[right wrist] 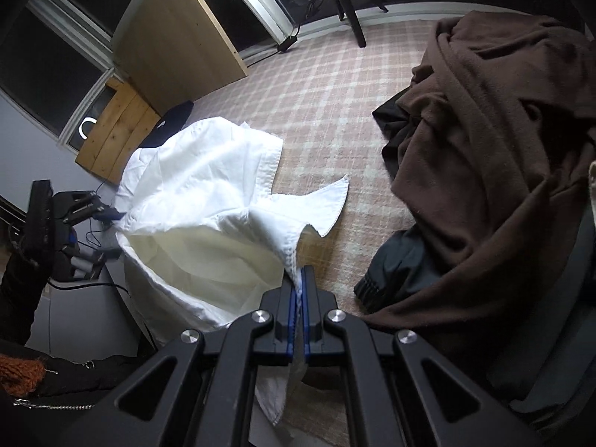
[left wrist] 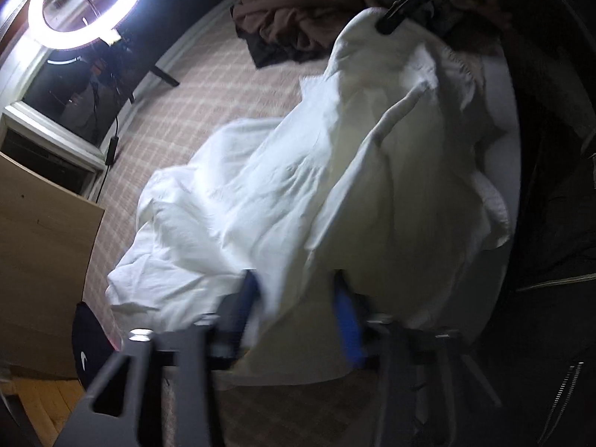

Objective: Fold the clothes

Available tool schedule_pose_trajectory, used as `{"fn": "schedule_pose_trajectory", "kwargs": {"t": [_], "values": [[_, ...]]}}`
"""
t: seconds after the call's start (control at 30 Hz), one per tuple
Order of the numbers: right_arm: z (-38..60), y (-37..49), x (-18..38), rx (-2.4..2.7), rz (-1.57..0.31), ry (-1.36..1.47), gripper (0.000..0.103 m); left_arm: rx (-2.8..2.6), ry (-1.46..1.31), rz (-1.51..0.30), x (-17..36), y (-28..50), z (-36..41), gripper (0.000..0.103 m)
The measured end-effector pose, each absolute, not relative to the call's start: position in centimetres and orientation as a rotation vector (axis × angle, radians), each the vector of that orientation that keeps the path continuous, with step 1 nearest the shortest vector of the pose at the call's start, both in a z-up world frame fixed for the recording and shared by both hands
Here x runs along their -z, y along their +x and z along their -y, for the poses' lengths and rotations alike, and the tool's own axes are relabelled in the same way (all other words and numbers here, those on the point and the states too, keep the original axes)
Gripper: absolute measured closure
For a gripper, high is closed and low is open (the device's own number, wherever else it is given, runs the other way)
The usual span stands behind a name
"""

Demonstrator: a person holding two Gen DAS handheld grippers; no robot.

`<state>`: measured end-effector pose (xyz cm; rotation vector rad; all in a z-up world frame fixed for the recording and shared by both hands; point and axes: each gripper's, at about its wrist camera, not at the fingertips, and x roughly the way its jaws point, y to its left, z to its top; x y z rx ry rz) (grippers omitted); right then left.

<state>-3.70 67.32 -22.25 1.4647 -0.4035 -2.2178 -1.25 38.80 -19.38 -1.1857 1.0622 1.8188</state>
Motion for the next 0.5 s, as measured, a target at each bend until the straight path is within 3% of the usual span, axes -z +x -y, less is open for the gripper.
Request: {"fn": "schedule_pose_trajectory", "kwargs": {"t": [0.1, 0.13, 0.23, 0.43, 0.5], "values": [[-66.9, -3.3, 22.5, 2.235, 0.343, 1.483, 0.099, -1.829, -1.226, -0.975, 19.2, -2.1, -38.3, 0.096], [-66.9, -3.4, 22.8, 2.230, 0.346, 1.495, 0.093, -1.832, -1.231, -0.945, 18.9, -2.3, -38.1, 0.097], [-66.8, -4.0, 24.1, 2.208, 0.365, 1.530, 0.060, -1.842, -1.218, -0.946, 18.2, -2.1, -38.1, 0.098], [-65.6, -4.6, 26.8, 2.143, 0.381, 1.585, 0.059, -1.851, -1.230, -0.913, 17.8, -2.5, -37.2, 0.098], [-64.9, -4.3, 27.7, 2.123, 0.398, 1.592, 0.066, -1.848, -1.220, -0.909, 17.8, -2.5, -37.1, 0.098]]}}
